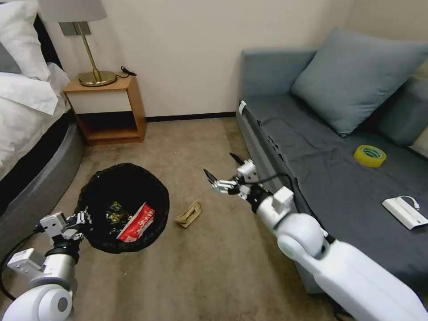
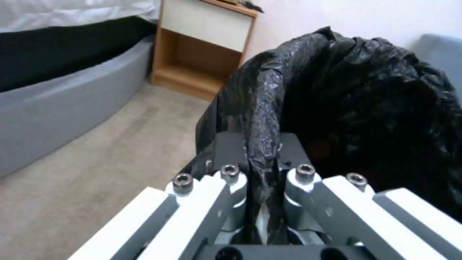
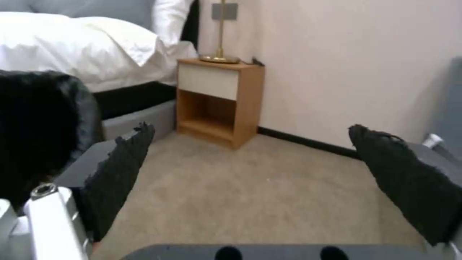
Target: Pick up the trash bin, then pick up the garbage on the floor and place it into the trash bin.
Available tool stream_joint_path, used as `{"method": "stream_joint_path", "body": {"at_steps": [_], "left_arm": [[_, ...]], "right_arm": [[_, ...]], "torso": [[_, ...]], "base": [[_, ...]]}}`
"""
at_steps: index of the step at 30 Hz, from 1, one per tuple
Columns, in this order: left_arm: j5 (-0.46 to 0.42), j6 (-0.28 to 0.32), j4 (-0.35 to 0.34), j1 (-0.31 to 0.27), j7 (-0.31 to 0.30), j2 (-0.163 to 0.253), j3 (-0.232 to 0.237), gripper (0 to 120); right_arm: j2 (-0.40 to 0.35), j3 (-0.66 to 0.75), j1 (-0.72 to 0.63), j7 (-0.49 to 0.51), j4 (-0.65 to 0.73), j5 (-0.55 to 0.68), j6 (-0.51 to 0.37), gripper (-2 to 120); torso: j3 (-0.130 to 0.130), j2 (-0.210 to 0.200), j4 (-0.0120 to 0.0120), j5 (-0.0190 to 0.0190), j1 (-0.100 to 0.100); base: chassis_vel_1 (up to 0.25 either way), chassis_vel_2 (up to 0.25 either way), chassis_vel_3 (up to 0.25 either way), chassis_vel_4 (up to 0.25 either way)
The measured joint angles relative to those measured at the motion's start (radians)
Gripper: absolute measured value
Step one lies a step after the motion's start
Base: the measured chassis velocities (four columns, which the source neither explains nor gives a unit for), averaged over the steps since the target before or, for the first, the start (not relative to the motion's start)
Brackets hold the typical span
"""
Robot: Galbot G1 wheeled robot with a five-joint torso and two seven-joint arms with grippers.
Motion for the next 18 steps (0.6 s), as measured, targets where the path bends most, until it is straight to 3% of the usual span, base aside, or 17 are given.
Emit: {"method": "stream_joint_path", "body": {"at_steps": [6,18], "left_arm": [[-0.006,-0.001,0.004,0.007,0.000,-0.003,-0.033,4],[-0.009,-0.002,0.006,0.006,0.003,-0.005,-0.037,4]], "right_arm": [[0.016,0.048,-0.080,-0.026,0.007,-0.042,0.014,100],[0.016,0.083,-0.118,-0.041,0.032,-0.056,-0.001,100]], "torso": [[0.000,0.000,0.0000,0.0000,0.000],[0.000,0.000,0.0000,-0.0001,0.000]], "base": [[0.000,0.000,0.000,0.000],[0.000,0.000,0.000,0.000]]}}
